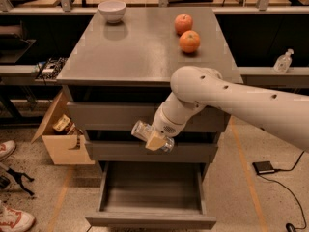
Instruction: Place redbull can into bottom drawer
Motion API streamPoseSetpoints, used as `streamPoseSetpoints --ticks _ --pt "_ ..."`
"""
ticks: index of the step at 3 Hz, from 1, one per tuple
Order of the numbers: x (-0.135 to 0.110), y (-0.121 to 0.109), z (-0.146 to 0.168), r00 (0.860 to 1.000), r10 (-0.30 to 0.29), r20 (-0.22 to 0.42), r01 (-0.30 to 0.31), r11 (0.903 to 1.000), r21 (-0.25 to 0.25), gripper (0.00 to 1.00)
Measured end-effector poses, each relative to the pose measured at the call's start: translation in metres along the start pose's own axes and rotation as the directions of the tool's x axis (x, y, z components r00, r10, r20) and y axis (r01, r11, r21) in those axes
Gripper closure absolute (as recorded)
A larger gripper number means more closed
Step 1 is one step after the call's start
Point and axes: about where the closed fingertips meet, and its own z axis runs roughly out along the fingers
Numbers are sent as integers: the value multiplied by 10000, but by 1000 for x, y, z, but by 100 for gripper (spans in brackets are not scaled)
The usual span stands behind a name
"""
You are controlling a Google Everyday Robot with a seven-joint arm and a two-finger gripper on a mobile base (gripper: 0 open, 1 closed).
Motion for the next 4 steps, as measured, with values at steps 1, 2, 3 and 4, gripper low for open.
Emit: streamPoseSetpoints --ticks 1,2,3,4 --pt "22 -3 44 9985 295 -451 -305 9993 -216 100" --pt "50 -4 96 9973 543 -503 -561 9978 -356 100" --pt "80 -4 154 9960 870 -204 -877 9956 -335 100" --pt "108 -5 217 9921 1254 0 -1254 9918 -258 100"
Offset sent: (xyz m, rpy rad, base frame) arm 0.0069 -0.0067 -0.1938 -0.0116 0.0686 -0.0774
